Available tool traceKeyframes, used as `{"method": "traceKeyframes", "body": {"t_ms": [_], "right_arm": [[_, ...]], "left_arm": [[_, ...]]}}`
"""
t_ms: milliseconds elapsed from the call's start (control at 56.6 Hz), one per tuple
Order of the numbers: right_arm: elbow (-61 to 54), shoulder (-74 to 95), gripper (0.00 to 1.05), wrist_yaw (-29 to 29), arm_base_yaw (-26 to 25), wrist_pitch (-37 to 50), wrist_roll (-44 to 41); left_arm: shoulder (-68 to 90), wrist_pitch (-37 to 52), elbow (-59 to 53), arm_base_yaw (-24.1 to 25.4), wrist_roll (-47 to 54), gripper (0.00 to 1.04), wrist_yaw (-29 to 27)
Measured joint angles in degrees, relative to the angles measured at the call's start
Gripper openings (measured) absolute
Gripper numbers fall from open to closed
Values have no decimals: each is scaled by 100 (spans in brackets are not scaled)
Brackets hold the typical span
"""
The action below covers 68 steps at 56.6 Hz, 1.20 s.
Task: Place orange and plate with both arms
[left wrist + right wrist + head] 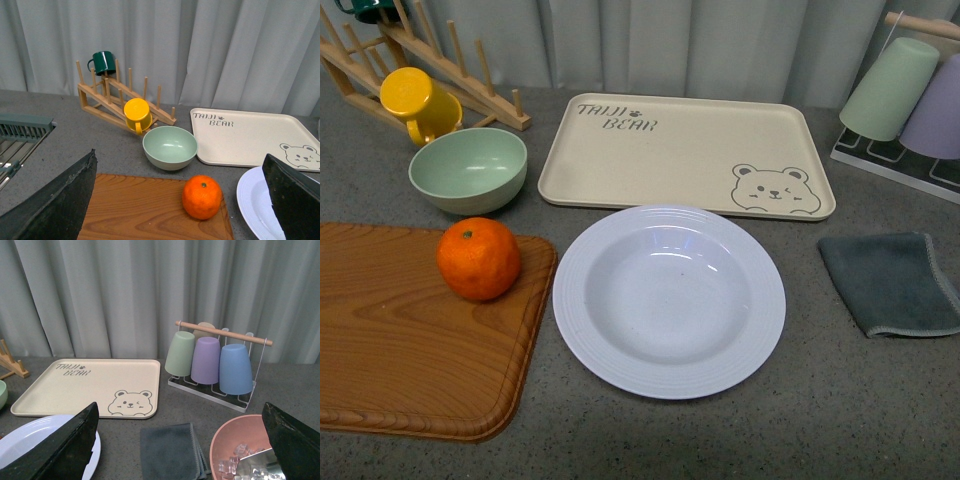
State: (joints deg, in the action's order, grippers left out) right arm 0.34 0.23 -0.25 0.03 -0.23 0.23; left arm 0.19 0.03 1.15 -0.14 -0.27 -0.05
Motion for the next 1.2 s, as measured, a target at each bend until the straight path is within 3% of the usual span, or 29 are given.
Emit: {"method": "traceKeyframes", "body": {"t_ms": [1202], "right_arm": [[0, 0, 96, 0, 0, 0, 0]], "left_arm": [[0, 0, 2, 0, 0, 98, 0]]}}
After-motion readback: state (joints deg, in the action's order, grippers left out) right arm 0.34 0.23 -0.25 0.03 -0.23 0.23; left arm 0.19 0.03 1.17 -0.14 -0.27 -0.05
